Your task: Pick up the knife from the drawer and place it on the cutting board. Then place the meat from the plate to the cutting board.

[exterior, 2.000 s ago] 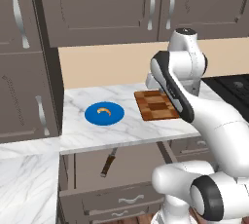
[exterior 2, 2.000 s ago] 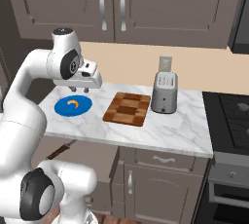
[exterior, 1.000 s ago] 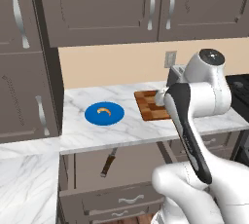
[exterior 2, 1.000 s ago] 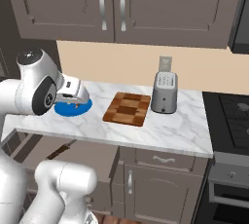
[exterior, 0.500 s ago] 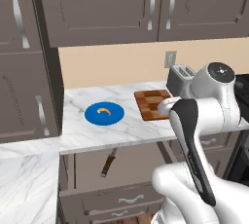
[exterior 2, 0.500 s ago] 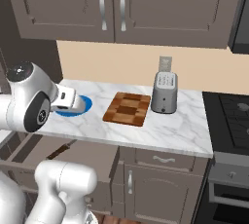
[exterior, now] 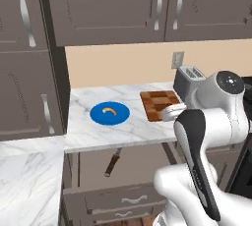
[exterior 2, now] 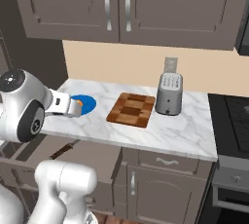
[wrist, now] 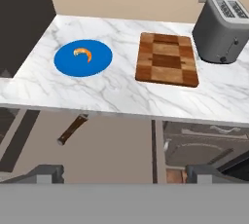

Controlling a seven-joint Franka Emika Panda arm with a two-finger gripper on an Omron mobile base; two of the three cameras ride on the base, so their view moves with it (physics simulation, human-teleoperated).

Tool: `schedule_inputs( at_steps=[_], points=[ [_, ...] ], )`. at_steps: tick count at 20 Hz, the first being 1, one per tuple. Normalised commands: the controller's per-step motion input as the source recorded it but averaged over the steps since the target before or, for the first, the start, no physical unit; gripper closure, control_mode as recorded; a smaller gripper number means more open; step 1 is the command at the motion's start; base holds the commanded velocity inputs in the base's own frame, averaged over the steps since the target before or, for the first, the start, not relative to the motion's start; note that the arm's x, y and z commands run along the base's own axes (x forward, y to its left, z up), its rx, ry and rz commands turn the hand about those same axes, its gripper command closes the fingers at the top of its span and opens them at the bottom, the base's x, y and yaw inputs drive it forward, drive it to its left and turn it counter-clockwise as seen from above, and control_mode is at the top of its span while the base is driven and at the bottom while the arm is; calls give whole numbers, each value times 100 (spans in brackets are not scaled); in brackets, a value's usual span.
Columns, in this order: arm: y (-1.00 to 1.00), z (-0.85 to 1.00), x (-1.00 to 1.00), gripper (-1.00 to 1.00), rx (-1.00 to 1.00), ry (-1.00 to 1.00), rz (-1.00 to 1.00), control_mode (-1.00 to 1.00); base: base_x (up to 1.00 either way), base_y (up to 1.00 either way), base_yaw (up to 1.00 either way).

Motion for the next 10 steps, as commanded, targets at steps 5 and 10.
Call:
schedule_inputs(
  at_steps=[5, 10],
  points=[
    [0, 0, 0, -100, 0, 0, 0, 100, -10, -55, 34],
    [0, 0, 0, -100, 0, 0, 0, 100, -21, -87, 33]
  ],
)
